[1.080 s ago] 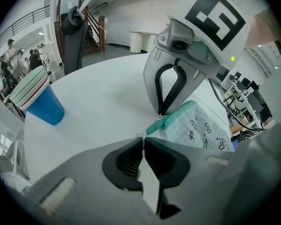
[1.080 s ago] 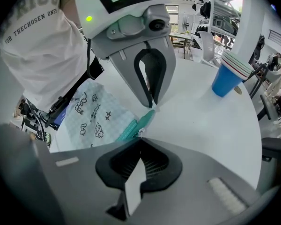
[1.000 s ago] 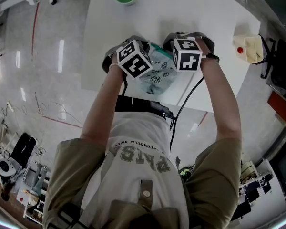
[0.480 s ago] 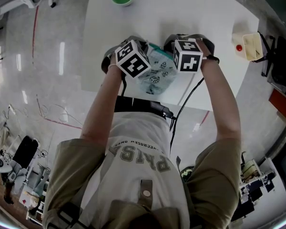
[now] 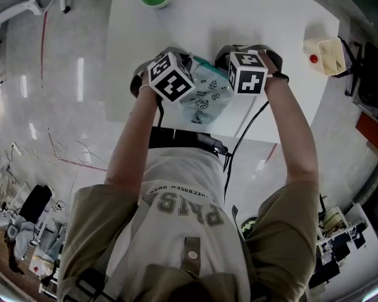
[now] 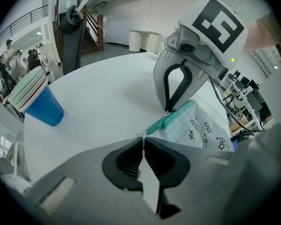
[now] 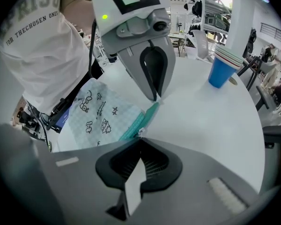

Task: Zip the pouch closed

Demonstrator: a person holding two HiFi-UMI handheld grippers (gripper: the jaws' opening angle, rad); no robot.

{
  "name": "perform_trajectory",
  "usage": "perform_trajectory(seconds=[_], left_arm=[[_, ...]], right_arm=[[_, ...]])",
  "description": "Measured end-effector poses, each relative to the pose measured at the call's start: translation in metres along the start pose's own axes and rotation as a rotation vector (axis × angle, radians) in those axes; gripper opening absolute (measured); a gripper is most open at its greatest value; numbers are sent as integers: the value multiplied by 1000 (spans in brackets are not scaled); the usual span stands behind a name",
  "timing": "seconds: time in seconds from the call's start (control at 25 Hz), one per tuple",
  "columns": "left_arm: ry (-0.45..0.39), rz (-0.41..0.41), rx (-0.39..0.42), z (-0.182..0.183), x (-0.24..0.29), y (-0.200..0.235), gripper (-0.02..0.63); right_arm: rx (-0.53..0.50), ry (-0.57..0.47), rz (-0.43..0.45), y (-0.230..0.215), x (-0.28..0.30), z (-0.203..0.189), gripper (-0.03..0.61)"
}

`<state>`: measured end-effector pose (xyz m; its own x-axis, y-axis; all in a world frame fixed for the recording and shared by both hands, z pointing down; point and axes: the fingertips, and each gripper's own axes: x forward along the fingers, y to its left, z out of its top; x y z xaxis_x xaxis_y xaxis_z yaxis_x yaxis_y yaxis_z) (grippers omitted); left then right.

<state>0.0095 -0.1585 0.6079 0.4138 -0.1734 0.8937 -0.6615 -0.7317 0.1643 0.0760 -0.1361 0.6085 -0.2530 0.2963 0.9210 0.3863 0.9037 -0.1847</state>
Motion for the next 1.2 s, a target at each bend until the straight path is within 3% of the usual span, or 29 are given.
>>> perform_trajectory(seconds=[1.2], left_arm=[[17,4,11,2,4,-1,25]], right_arm=[[30,16,10,20,-3,-24,2]])
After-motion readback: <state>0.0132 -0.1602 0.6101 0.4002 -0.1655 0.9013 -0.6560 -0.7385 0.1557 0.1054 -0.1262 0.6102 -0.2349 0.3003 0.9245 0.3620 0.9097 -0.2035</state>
